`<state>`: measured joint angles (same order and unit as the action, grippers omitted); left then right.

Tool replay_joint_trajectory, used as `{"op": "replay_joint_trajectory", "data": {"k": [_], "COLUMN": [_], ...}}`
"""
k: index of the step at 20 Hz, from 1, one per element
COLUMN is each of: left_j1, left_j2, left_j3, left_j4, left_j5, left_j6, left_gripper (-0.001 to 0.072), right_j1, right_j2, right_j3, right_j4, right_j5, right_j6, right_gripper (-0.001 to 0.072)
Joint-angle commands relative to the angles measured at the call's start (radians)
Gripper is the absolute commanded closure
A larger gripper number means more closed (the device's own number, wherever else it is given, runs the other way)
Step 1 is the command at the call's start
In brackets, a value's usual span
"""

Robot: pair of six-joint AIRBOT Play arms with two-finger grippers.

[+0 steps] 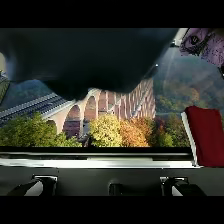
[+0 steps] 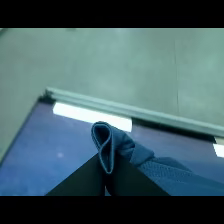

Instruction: Fold the clothes and pants, and hang the long-sleeved shirts on hangers.

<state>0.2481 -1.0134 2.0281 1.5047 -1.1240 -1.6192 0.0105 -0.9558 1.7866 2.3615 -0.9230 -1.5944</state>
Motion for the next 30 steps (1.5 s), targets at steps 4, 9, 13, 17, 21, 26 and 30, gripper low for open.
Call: {"op": "replay_joint_trajectory", "data": {"k": [4, 9, 13, 17, 21, 26, 30], "left_j1": [0.001, 0.0, 0.0, -0.009, -0.055, -0.09, -0.088], "left_j2": [0.299, 0.17, -0.129, -0.49, -0.74, -0.854, -0.833], "left_j3": [-0.041, -0.084, -0.131, -0.138, -0.137, -0.137, -0.137], "left_j4": [0.108, 0.085, -0.013, -0.085, -0.084, -0.085, -0.084], "left_j5": [0.014, 0.0, -0.019, -0.02, -0.018, 0.006, -0.024], "left_j6": [-0.034, -0.022, 0.092, 0.094, 0.094, 0.067, -0.005], "left_gripper": [0.0691, 0.0691, 0.0691, 0.0691, 0.0691, 0.0689, 0.0378], "right_j1": [-0.026, -0.026, -0.009, 0.113, 0.182, 0.177, 0.168], "right_j2": [0.124, -0.04, -0.319, -0.64, -0.905, -1.007, -0.99], "right_j3": [0.2, 0.195, 0.126, 0.079, 0.079, 0.079, 0.08], "right_j4": [-0.26, -0.258, -0.232, -0.265, -0.327, -0.368, -0.354], "right_j5": [-0.139, -0.253, -0.376, -0.297, -0.167, -0.103, -0.122], "right_j6": [0.156, 0.241, 0.244, 0.211, 0.245, 0.309, 0.272], "right_gripper": [0.068, 0.068, 0.068, 0.068, 0.0679, 0.067, 0.0363]}}
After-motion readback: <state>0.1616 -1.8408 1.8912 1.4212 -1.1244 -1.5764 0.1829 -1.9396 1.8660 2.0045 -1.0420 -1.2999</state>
